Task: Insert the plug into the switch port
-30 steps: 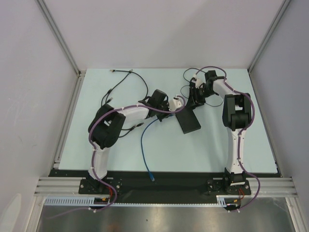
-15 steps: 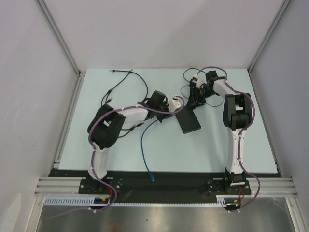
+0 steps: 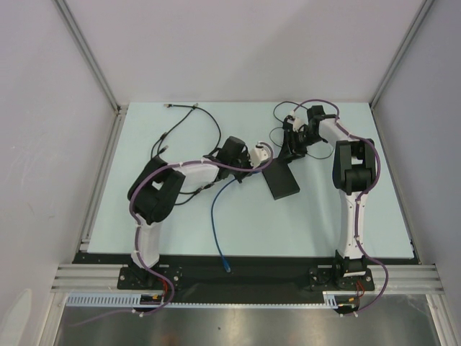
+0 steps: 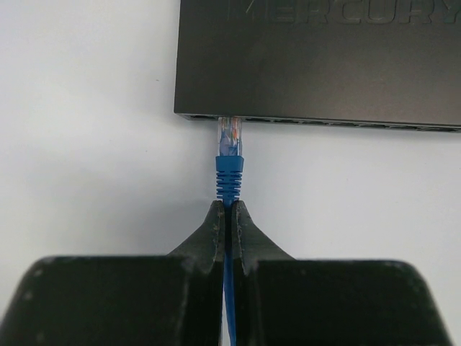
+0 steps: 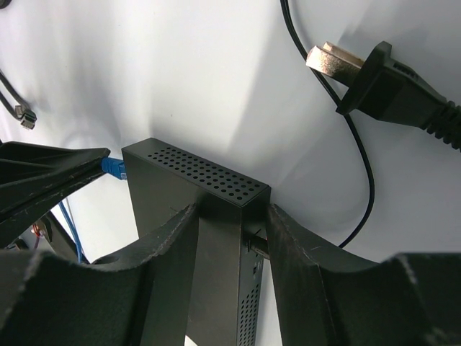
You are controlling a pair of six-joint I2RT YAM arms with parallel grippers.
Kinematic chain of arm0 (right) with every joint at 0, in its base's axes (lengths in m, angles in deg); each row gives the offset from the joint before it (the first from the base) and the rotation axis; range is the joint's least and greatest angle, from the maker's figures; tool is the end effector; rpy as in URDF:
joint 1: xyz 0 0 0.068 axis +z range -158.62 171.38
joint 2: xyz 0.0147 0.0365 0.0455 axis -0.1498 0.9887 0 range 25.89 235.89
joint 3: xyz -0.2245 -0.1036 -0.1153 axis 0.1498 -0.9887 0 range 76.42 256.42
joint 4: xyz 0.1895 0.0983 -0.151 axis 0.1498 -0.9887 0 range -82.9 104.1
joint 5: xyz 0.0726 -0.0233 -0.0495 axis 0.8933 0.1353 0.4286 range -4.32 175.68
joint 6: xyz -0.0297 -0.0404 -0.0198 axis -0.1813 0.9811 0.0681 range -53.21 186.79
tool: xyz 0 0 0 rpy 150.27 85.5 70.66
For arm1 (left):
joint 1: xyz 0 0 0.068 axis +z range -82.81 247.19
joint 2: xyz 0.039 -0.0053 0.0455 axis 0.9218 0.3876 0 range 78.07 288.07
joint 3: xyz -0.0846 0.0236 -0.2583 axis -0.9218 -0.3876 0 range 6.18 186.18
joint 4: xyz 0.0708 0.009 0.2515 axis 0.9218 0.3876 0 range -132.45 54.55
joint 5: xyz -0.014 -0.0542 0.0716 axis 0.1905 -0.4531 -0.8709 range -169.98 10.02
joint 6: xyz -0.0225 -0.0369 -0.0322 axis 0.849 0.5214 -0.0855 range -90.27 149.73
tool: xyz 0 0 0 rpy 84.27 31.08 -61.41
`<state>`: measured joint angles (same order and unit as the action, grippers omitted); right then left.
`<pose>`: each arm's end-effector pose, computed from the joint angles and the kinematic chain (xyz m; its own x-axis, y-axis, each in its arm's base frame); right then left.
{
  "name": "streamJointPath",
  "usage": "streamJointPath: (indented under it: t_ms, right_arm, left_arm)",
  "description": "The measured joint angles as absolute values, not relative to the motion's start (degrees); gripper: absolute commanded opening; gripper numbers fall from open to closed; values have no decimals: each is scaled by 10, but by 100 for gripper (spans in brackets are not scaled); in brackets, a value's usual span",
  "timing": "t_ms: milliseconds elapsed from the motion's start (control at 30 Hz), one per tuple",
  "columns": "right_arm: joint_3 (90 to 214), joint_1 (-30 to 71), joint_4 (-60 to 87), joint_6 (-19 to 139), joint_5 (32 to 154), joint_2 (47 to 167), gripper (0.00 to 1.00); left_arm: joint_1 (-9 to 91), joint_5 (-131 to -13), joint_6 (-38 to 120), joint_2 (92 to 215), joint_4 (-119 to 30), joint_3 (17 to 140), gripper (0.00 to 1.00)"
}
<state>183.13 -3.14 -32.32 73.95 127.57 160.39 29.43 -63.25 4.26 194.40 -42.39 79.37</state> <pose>0.4727 0.0692 0.1440 -0.9190 -0.1812 -0.3502 -0.3693 0.7066 0.6035 0.3380 -0.2750 0.1524 -0.1651 0.6488 -0.7428 0.9120 0.3872 0.1356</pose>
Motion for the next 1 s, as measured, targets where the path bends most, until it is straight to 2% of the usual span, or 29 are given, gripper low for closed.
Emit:
streamJointPath:
  t_ms: [233, 733, 1000]
  right_arm:
    - [1829, -32, -321, 739, 1281, 1604, 47]
    - [1821, -36, -313, 738, 1301, 1605, 45]
    - [1818, -37, -312, 739, 1304, 1606, 36]
  left_arm:
    - [295, -631, 48, 1942, -429, 790, 0]
    - [284, -650, 21, 1980, -340, 863, 1]
    - [283, -658, 26, 1987, -323, 879, 0]
